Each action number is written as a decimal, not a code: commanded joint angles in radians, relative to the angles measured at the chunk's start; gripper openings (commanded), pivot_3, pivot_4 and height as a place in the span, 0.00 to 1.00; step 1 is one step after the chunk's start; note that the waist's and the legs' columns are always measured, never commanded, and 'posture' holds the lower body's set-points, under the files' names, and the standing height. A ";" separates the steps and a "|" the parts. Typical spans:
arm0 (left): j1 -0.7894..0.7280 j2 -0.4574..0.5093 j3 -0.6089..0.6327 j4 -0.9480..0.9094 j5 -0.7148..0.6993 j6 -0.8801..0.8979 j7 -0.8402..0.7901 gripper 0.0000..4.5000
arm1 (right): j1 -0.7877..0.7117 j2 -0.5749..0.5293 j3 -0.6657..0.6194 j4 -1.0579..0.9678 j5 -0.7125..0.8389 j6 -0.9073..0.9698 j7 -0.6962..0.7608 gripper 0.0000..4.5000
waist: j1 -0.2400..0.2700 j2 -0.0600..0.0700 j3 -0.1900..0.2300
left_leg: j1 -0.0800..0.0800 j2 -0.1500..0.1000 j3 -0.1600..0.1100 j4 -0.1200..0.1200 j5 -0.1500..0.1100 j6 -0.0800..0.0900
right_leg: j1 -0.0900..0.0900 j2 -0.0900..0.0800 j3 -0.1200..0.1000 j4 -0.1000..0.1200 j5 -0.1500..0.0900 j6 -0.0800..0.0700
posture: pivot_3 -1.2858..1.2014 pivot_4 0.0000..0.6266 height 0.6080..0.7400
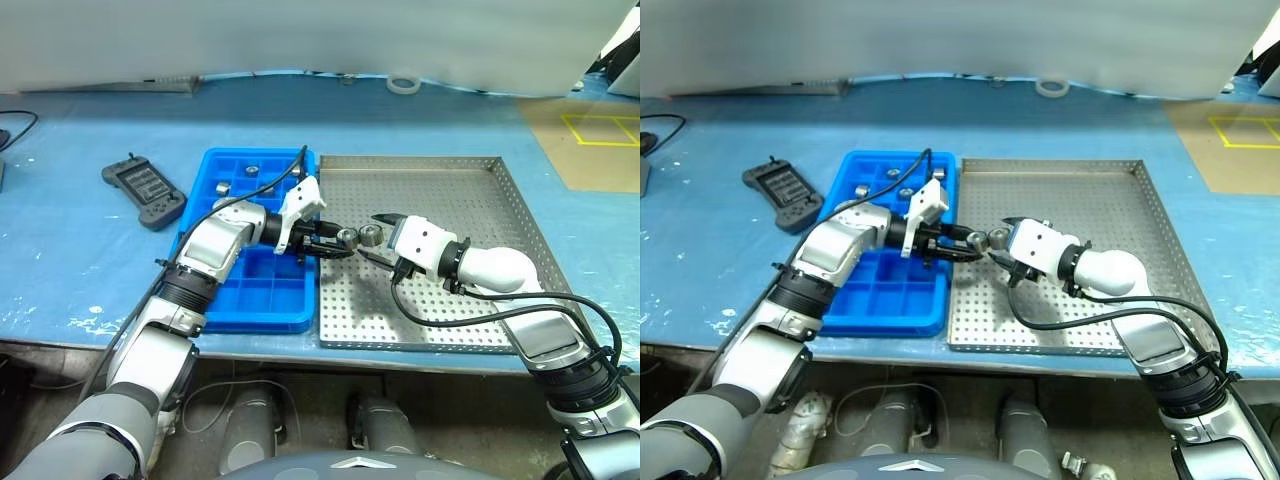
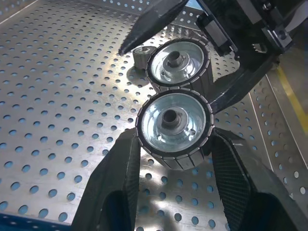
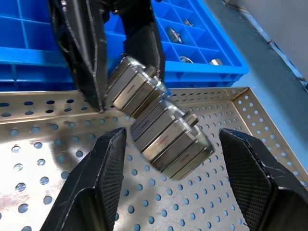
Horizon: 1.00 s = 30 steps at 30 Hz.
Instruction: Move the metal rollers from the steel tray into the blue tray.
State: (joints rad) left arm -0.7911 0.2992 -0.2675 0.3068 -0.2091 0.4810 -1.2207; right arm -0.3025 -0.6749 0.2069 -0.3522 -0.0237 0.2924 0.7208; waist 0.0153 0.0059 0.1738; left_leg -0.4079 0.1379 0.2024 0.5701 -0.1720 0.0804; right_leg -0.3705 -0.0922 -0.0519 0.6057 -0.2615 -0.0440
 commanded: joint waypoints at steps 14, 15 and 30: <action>-0.022 0.000 0.000 -0.012 -0.009 -0.026 -0.004 0.40 | 0.006 0.011 -0.034 -0.045 0.010 -0.019 0.008 0.38 | -0.001 0.000 0.000 | 0.000 0.000 0.000 0.000 0.000 0.000 | 0.000 0.000 0.000 0.000 0.000 0.000 | 0.43 0.24 1.00; -0.023 0.000 0.002 -0.008 -0.008 -0.027 -0.001 0.40 | 0.009 0.010 -0.032 -0.044 0.010 -0.019 0.011 0.38 | -0.001 0.000 0.000 | 0.000 0.000 0.000 0.000 0.000 0.000 | 0.000 0.000 0.000 0.000 0.000 0.000 | 0.43 0.24 1.00; -0.058 -0.004 0.104 0.008 -0.076 -0.057 0.036 0.40 | 0.024 0.019 -0.062 0.007 0.039 -0.015 0.024 0.38 | 0.000 0.000 0.000 | 0.000 0.000 0.000 0.000 0.000 0.000 | 0.000 0.000 0.000 0.000 0.000 0.000 | 0.44 0.24 1.00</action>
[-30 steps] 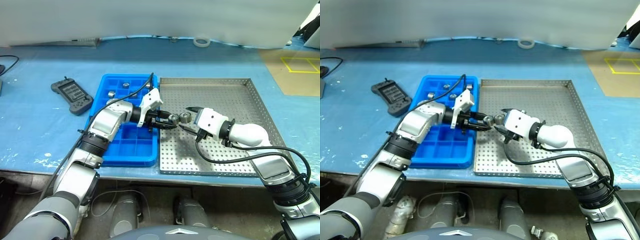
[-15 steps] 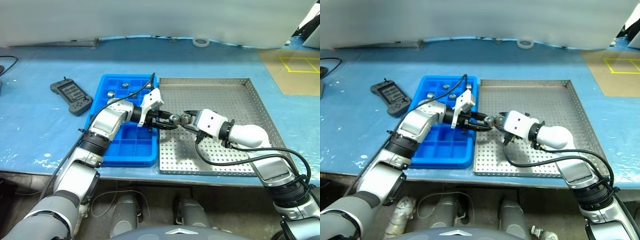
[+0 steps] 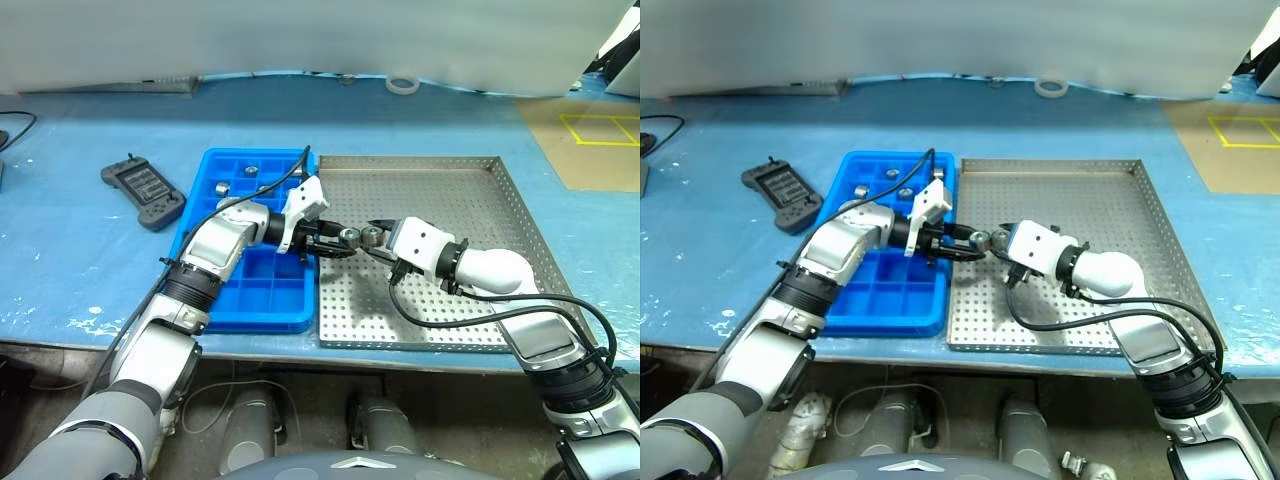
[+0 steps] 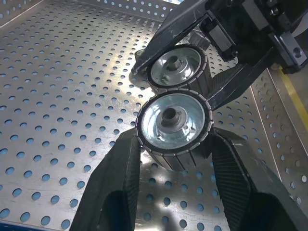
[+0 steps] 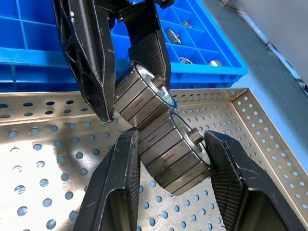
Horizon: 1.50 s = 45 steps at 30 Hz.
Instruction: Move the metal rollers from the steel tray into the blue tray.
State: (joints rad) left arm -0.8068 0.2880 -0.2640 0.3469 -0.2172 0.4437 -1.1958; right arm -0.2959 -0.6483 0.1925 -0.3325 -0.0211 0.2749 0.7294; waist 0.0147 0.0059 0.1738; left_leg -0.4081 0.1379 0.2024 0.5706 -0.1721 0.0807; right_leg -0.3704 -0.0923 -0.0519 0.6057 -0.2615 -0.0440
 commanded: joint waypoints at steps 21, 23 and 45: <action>-0.042 0.115 0.244 0.014 -0.132 -0.005 0.121 0.40 | -0.016 0.006 -0.037 0.150 0.035 -0.063 0.051 0.01 | 0.031 -0.001 0.001 | -0.002 0.000 0.000 0.002 -0.001 0.001 | -0.001 0.000 -0.001 0.000 0.000 0.000 | 0.48 0.24 1.00; -0.044 0.109 0.246 0.028 -0.126 -0.011 0.134 0.40 | -0.023 0.007 -0.031 0.166 0.027 -0.077 0.053 0.01 | 0.030 -0.001 0.001 | -0.002 0.000 0.000 0.002 -0.001 0.001 | -0.001 0.000 -0.001 0.000 0.000 0.000 | 0.48 0.24 1.00; -0.168 -0.028 0.363 0.254 -0.071 -0.171 0.561 0.40 | -0.494 0.350 -0.178 1.027 -0.019 -0.278 -0.434 0.71 | 0.018 -0.002 0.001 | -0.009 0.000 0.000 0.006 -0.001 0.002 | -0.008 0.000 -0.001 0.003 0.000 -0.001 | 0.48 0.24 1.00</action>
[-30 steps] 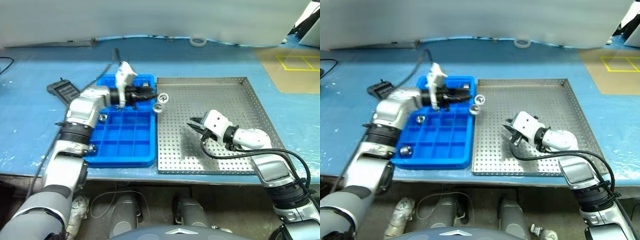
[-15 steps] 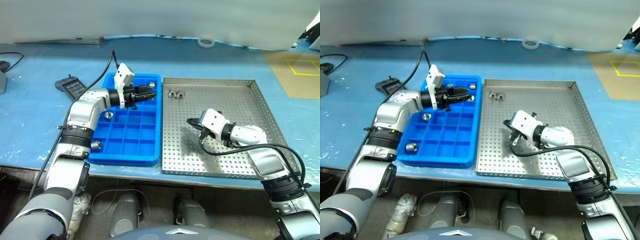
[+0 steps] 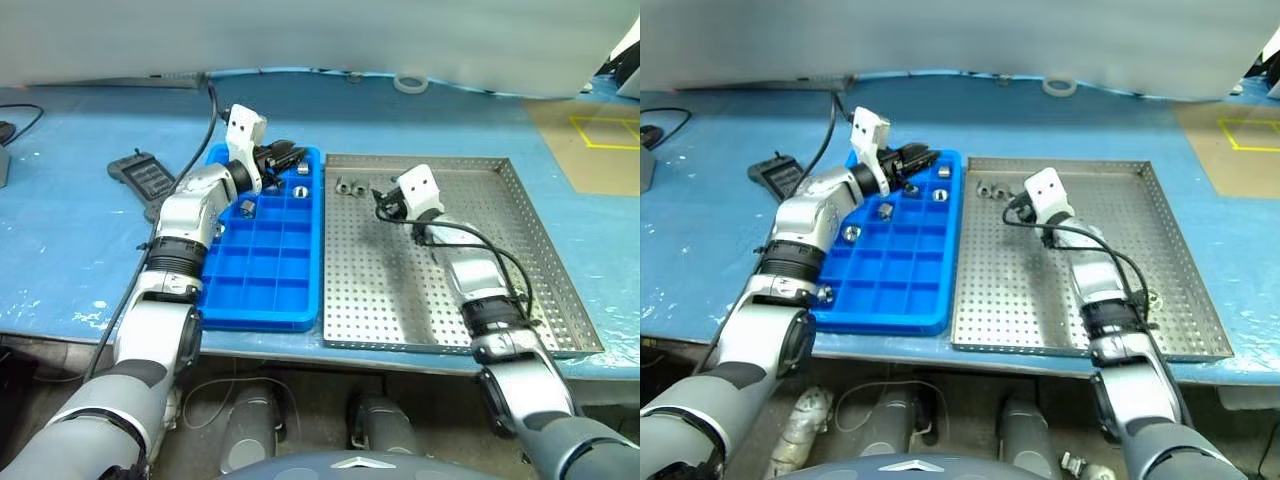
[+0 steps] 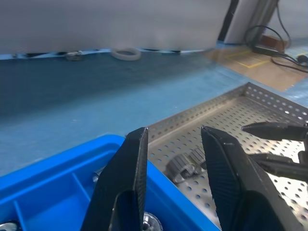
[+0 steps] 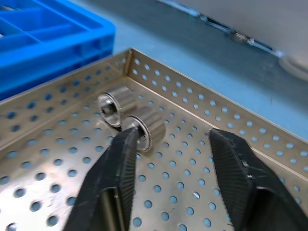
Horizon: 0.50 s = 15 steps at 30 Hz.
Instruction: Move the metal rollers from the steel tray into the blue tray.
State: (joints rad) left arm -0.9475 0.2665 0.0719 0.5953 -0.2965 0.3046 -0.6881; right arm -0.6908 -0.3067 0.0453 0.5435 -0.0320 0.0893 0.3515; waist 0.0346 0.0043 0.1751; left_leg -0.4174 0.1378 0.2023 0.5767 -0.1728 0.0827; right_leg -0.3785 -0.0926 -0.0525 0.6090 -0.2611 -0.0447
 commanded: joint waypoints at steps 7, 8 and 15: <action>0.003 -0.021 0.037 -0.032 0.000 -0.013 0.110 0.40 | -0.354 0.031 -0.022 0.576 -0.047 -0.236 -0.096 1.00 | -0.003 0.000 0.000 | -0.010 0.000 0.000 0.003 0.000 0.000 | -0.011 -0.001 -0.001 0.010 0.000 -0.001 | 0.50 0.24 1.00; 0.012 -0.022 0.037 -0.045 -0.003 -0.008 0.113 0.40 | -0.373 0.038 -0.024 0.605 -0.045 -0.247 -0.080 1.00 | -0.003 0.000 0.000 | -0.010 0.001 0.000 0.003 0.000 0.000 | -0.011 -0.001 -0.001 0.010 0.000 -0.001 | 0.50 0.24 1.00; 0.059 -0.024 0.049 -0.126 -0.023 0.045 0.130 0.40 | -0.450 0.068 -0.054 0.693 -0.020 -0.308 0.032 1.00 | 0.007 0.000 0.000 | -0.015 0.001 0.000 0.008 0.000 0.002 | -0.015 -0.001 -0.002 0.013 0.000 -0.001 | 0.51 0.24 1.00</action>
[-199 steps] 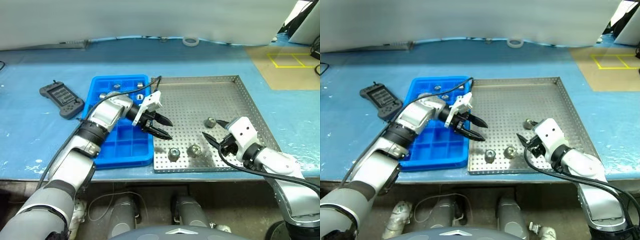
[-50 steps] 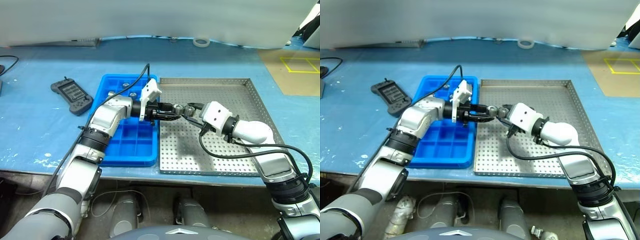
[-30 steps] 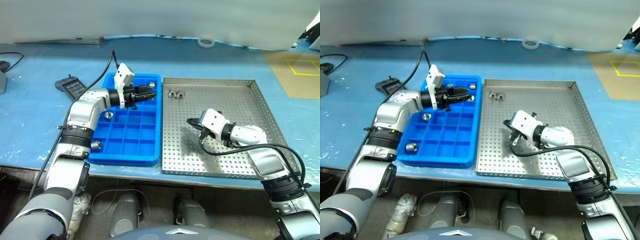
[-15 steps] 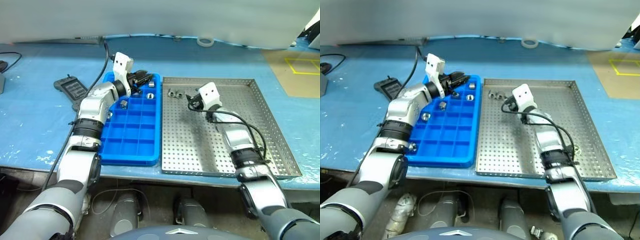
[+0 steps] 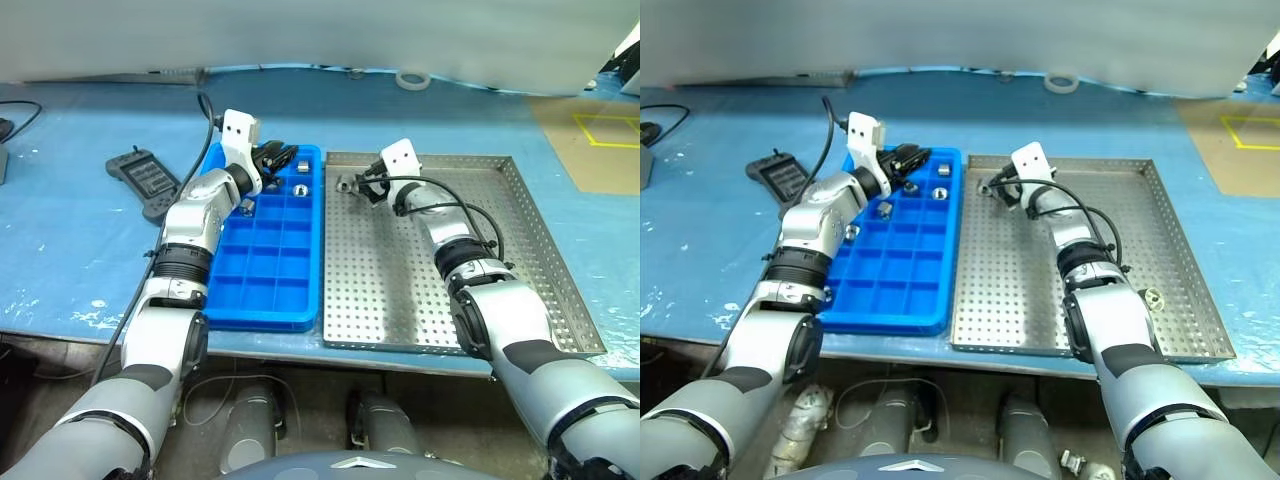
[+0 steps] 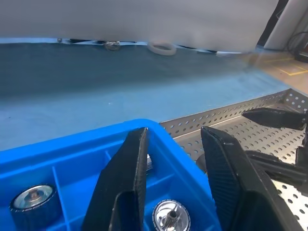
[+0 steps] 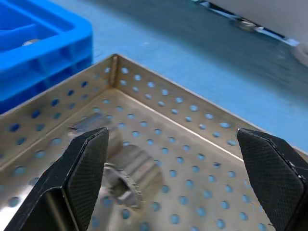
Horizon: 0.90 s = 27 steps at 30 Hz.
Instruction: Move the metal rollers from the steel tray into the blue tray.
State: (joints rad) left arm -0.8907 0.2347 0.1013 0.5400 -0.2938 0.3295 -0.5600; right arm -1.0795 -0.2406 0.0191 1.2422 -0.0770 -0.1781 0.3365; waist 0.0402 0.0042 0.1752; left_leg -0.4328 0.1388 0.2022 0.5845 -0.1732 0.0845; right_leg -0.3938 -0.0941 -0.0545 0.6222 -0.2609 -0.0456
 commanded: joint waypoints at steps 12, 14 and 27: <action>0.070 -0.001 0.013 -0.163 -0.031 0.079 0.024 0.40 | -0.074 0.012 0.017 0.071 -0.062 -0.024 0.083 1.00 | 0.016 0.000 0.000 | -0.006 0.002 0.000 0.012 -0.003 0.005 | -0.002 0.000 -0.001 0.001 0.003 -0.006 | 0.53 0.24 1.00; 0.075 -0.004 0.011 -0.173 -0.031 0.086 0.026 0.40 | -0.065 0.019 0.007 0.076 -0.059 -0.016 0.079 1.00 | 0.018 0.000 0.000 | -0.007 0.002 0.000 0.012 -0.003 0.005 | -0.002 0.000 -0.001 0.002 0.003 -0.006 | 0.53 0.24 1.00; 0.081 -0.017 0.001 -0.193 -0.025 0.112 0.029 0.40 | -0.014 0.019 -0.024 0.086 -0.057 0.054 -0.011 1.00 | 0.029 0.000 0.000 | -0.006 0.002 0.000 0.011 -0.002 0.004 | -0.003 0.000 -0.001 0.002 0.003 -0.006 | 0.53 0.24 1.00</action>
State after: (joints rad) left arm -0.8065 0.2197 0.1078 0.3892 -0.3125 0.4445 -0.5350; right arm -1.1076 -0.2128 0.0101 1.3349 -0.1478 -0.1319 0.3285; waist 0.0695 0.0042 0.1752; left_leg -0.4391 0.1407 0.2020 0.5960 -0.1757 0.0889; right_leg -0.3961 -0.0940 -0.0550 0.6238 -0.2577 -0.0511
